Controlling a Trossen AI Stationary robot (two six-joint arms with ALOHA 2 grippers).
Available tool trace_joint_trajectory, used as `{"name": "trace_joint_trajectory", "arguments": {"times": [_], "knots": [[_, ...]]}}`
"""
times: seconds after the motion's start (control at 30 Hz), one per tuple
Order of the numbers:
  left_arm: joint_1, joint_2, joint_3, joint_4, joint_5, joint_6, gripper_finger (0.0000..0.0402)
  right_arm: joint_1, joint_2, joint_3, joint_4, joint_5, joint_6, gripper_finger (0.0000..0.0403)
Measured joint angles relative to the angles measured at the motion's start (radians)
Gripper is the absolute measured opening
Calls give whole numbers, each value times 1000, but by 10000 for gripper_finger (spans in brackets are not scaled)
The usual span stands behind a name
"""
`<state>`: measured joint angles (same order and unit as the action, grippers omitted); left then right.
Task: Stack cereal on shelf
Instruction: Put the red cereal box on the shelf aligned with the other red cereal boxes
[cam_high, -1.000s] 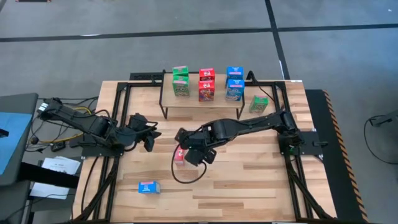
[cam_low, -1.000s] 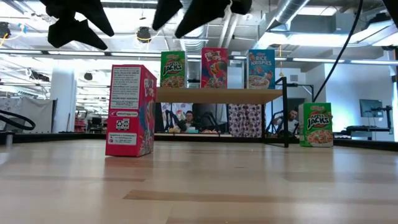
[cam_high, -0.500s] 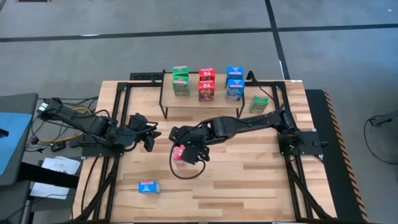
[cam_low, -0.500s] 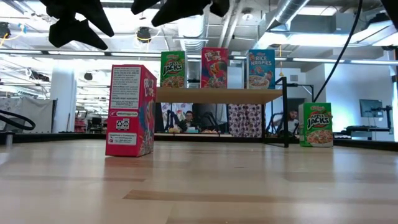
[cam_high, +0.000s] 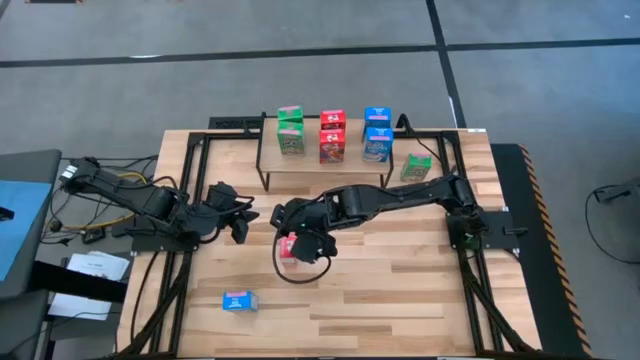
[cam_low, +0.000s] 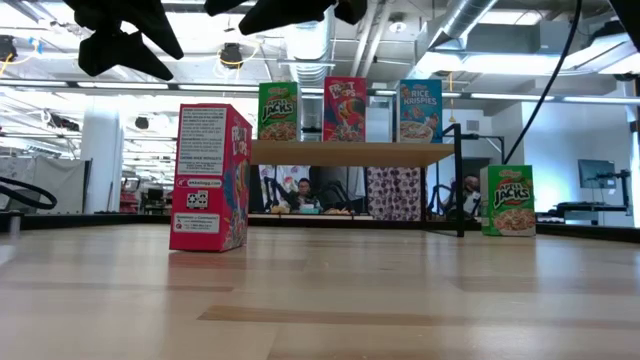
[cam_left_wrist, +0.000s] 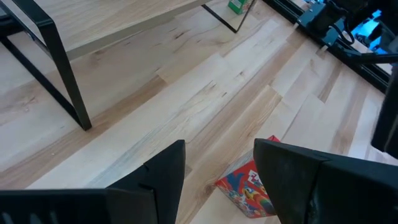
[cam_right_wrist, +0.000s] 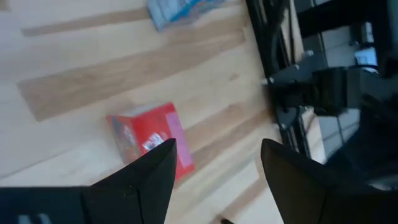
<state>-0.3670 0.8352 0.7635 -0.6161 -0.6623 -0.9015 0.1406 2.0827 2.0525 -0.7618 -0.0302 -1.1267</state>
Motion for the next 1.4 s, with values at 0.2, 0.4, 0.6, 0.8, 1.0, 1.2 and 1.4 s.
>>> {"name": "trace_joint_trajectory", "arguments": {"times": [0.2, 0.4, 0.6, 0.8, 1.0, 1.2, 1.4], "knots": [[0, 0, 0, 0, 0, -1, 179, 1, 0, 0, -6, -53, 11, 260], [0, 1, 0, 0, 11, -36, 179, 0, 1, -31, -6, -79, 60, 260], [0, 6, -1, 11, 83, -144, 179, 0, 1, -73, -26, -54, 123, 260], [0, 25, -1, 150, 115, -202, 179, 8, 1, -79, -45, 71, 218, 260], [0, 29, -1, 238, 159, -116, 179, 29, 1, -79, -44, 81, 186, 260], [0, 70, 0, 251, 256, -216, 179, 39, 1, -79, -43, 82, 179, 260], [0, 148, 0, 186, 301, -277, 179, 33, 1, -79, -21, 83, 184, 260]]}}
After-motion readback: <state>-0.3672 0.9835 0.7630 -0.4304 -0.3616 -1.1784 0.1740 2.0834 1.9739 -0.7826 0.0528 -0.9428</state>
